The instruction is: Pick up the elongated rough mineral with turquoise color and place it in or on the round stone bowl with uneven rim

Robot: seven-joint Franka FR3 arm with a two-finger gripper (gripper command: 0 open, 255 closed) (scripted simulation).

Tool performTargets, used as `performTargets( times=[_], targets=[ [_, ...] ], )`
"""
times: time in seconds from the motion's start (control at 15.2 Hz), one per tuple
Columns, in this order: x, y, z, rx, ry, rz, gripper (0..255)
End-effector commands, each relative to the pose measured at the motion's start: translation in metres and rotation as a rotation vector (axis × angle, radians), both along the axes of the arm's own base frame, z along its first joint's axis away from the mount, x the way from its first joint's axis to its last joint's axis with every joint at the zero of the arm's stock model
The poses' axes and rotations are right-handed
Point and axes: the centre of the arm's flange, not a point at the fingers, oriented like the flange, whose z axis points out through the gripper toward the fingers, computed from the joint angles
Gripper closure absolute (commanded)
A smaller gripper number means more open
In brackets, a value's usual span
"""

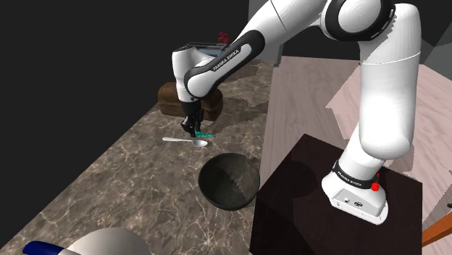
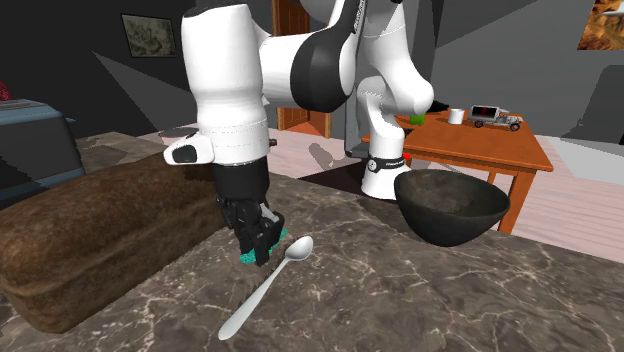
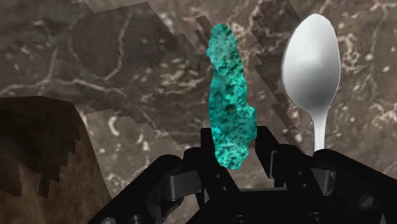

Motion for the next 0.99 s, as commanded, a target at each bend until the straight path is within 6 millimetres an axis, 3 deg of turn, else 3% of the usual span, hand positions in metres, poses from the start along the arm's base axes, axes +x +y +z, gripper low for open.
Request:
performTargets(
  times=[0.0,0.92],
  targets=[
    [-0.004,0.005,-0.005,0.001,0.015,0.008,255],
    [-0.004,0.005,0.069,0.001,0.015,0.008,255]
  ],
)
